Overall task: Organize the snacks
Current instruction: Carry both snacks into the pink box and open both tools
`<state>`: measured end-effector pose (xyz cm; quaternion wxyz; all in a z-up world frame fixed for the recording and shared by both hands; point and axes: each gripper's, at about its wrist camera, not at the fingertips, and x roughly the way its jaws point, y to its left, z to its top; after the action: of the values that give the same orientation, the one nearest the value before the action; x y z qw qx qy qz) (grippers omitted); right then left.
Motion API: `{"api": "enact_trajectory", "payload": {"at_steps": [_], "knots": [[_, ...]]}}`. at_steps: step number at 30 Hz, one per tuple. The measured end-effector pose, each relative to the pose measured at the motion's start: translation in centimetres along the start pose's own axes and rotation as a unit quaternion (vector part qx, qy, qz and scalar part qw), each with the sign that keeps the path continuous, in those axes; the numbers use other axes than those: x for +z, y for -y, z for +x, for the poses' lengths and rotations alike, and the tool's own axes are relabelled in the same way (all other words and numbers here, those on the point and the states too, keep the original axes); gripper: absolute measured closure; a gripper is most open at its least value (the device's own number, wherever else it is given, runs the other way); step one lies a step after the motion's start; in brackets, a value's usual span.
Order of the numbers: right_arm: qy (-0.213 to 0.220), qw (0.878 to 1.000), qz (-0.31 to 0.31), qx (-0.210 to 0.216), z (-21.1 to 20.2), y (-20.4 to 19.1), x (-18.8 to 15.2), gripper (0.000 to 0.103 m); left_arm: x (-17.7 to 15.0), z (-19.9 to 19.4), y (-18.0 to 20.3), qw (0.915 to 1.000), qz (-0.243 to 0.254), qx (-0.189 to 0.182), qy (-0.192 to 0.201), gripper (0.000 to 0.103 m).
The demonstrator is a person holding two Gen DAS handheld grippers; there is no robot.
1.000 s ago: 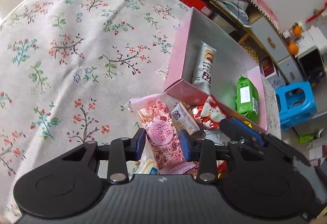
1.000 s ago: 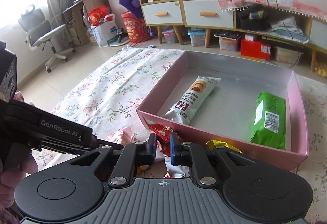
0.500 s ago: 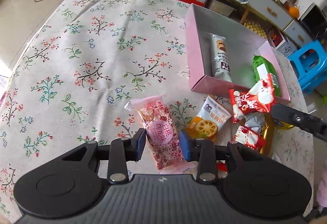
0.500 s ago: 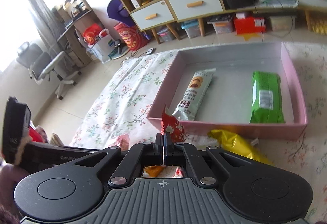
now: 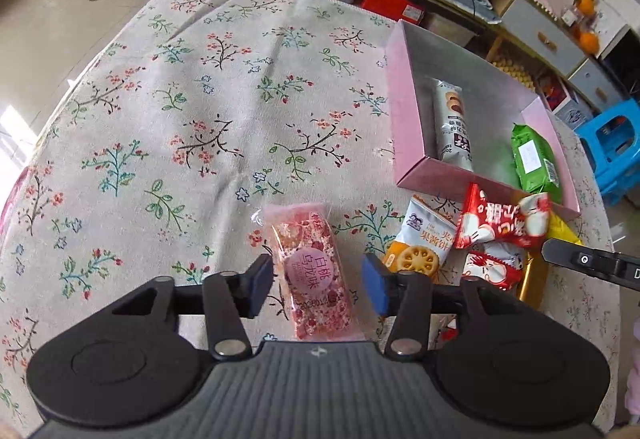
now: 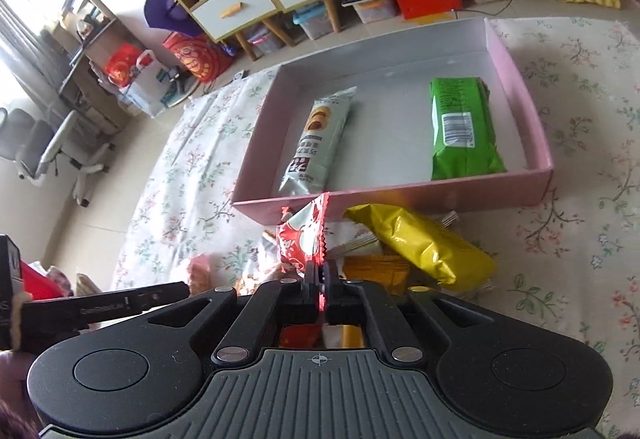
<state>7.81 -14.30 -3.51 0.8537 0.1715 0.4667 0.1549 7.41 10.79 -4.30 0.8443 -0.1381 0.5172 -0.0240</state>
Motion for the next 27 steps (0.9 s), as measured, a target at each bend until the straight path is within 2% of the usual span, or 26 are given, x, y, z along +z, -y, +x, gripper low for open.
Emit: {"api": "enact_trajectory", "payload": {"at_steps": [2, 3, 4, 6, 10, 14, 17, 20, 27], "knots": [[0.001, 1.0, -0.005, 0.001, -0.3, -0.2, 0.1, 0.089, -0.1, 0.0, -0.1, 0.9999, -0.01, -0.004, 0.0, 0.049], [0.004, 1.0, -0.004, -0.001, -0.5, -0.2, 0.2, 0.079, -0.1, 0.1, -0.1, 0.9999, -0.014, -0.004, 0.002, 0.046], [0.009, 1.0, -0.003, -0.001, -0.6, -0.2, 0.3, 0.063, -0.2, 0.1, 0.0, 0.9998, -0.017, -0.001, 0.003, 0.045], [0.023, 1.0, -0.006, -0.002, -0.9, -0.5, 0.3, 0.046, -0.4, 0.4, 0.0, 0.9997, -0.025, 0.005, 0.003, 0.045], [0.039, 0.998, -0.038, -0.007, 0.1, -1.7, 0.6, 0.046, -0.8, 1.0, 0.1, 0.9989, -0.045, 0.012, 0.004, 0.046], [0.031, 0.997, -0.065, -0.012, 2.0, -2.8, 0.4, 0.046, -1.2, 1.3, 0.4, 0.9986, -0.051, 0.014, 0.006, 0.054], [0.026, 0.996, -0.084, -0.032, 3.3, -3.4, 0.2, 0.046, -1.5, 1.5, 0.6, 0.9986, -0.048, 0.023, 0.008, 0.059], [0.022, 0.995, -0.088, -0.04, 4.3, -3.5, 0.1, 0.046, -1.5, 1.6, 0.6, 0.9987, -0.042, 0.028, 0.006, 0.068], [0.039, 0.995, -0.081, -0.036, 5.2, -3.7, 0.5, 0.047, -1.6, 1.5, 0.5, 0.999, -0.035, 0.026, 0.007, 0.071]]}}
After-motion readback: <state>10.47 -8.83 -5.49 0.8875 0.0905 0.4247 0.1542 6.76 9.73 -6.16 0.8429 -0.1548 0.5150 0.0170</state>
